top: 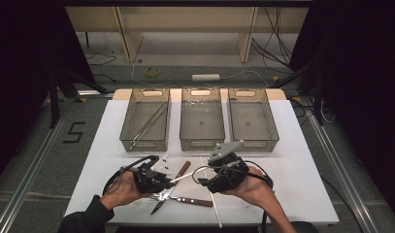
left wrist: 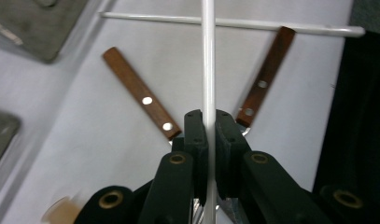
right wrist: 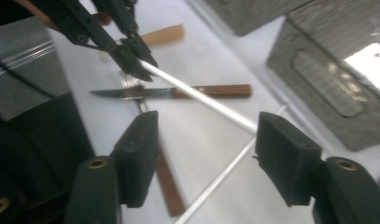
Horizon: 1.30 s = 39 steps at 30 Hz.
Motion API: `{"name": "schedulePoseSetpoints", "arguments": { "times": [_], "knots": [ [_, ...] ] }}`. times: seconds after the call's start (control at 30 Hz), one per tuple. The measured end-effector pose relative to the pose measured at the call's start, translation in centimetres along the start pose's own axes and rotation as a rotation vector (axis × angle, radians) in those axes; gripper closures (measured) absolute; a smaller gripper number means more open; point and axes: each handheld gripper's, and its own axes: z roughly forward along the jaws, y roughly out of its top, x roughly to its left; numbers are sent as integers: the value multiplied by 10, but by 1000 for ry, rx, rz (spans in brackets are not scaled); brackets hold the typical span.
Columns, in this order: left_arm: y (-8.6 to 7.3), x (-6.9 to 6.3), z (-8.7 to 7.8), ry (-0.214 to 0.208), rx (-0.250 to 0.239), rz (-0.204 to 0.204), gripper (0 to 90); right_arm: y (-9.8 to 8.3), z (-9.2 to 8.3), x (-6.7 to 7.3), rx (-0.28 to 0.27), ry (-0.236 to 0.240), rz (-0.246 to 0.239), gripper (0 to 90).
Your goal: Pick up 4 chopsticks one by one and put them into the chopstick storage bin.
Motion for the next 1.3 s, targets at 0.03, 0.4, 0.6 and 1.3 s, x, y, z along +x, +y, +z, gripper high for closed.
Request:
{"name": "schedulePoseSetpoints", "arguments": {
  "times": [0.03, 0.4, 0.6, 1.3],
  "knots": [
    [-1, 2, -1, 12, -6, -17, 849, -1, -1, 0, -1, -8, 10, 386],
    [-7, 23, -17, 119, -78, -223, 849, -24, 17, -6, 57, -141, 129, 342],
    [-11, 33, -24, 141, -96, -292, 849, -35, 31, -7, 82, -158, 159, 342],
    [-23, 105, -47, 245, -165, -531, 849, -53, 44, -6, 139, -163, 176, 334]
  ]
}}
